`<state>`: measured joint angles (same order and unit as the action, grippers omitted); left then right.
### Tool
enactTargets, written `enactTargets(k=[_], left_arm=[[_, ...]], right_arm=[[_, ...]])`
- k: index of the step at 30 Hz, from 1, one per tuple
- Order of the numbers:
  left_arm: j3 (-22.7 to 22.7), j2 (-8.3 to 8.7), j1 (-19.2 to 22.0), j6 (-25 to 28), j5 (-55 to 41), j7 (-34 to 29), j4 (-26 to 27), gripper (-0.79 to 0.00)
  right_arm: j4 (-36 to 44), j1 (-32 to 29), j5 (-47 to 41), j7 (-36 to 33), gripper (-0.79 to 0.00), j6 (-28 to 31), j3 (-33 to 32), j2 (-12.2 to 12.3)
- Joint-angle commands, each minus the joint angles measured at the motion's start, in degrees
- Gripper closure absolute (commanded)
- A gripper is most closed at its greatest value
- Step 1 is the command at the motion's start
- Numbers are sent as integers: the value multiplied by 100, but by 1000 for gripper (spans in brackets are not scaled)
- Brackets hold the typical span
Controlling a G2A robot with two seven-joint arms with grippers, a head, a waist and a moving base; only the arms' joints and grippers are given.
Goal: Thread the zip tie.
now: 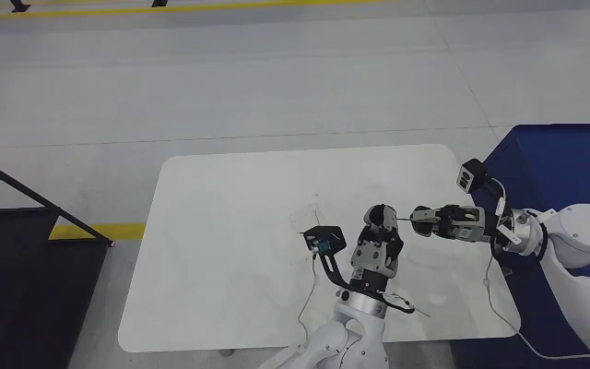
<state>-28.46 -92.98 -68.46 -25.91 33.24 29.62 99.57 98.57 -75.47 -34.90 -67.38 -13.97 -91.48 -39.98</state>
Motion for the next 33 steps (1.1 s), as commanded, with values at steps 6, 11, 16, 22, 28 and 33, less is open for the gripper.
enactTargets(k=[6,11,16,22,28,33], left_arm=[[14,3,7,-4,15,1,-2,0],[-8,-1,-11,-46,26,24,-15,0],[-56,-6,-29,-20,-76,61,27,0],[-70,-1,-45,-79,-42,109,34,0],[-49,3,-45,-85,-52,60,-6,0],[-33,2,-36,-100,-57,-13,-27,0]], right_arm=[[0,0,0,0,0,0,0,0],[0,0,0,0,0,0,0,0],[0,0,0,0,0,0,0,0],[0,0,0,0,0,0,0,0],[0,0,0,0,0,0,0,0],[0,0,0,0,0,0,0,0]])
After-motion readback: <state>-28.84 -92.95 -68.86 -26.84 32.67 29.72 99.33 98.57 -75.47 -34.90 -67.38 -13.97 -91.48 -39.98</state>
